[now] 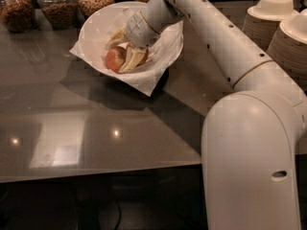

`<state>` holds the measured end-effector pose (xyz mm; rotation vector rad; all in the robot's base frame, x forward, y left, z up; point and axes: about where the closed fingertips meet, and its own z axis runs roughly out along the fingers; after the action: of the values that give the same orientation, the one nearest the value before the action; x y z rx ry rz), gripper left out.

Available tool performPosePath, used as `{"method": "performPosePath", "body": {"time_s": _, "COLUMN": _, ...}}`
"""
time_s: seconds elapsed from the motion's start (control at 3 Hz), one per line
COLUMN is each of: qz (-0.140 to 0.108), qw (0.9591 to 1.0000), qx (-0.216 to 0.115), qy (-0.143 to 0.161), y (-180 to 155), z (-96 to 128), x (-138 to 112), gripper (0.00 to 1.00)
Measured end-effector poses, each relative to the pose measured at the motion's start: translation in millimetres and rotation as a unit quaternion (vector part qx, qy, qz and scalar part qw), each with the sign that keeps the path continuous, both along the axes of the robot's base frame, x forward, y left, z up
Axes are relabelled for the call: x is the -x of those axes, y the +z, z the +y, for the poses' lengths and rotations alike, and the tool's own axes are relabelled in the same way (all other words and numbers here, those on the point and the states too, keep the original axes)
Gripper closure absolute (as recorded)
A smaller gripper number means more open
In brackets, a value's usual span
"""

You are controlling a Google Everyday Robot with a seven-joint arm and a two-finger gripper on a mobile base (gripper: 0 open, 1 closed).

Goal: Pick apple from white bowl

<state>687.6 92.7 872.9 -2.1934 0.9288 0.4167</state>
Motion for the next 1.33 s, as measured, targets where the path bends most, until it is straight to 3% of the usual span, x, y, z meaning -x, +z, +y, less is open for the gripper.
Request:
{"method": "performPosePath", "body": {"time_s": 0.67, "qz": 0.0, "qw": 1.0, "qx": 0.001, "qy": 0.001, "y": 1, "z": 0, "x": 1, "gripper": 0.98}}
{"method": "performPosePath", "body": {"time_s": 1.33, "qz": -0.035, "qw": 0.9994, "qx": -0.004, "qy": 0.001, "y": 39, "z": -4, "x": 2, "gripper": 1.0}}
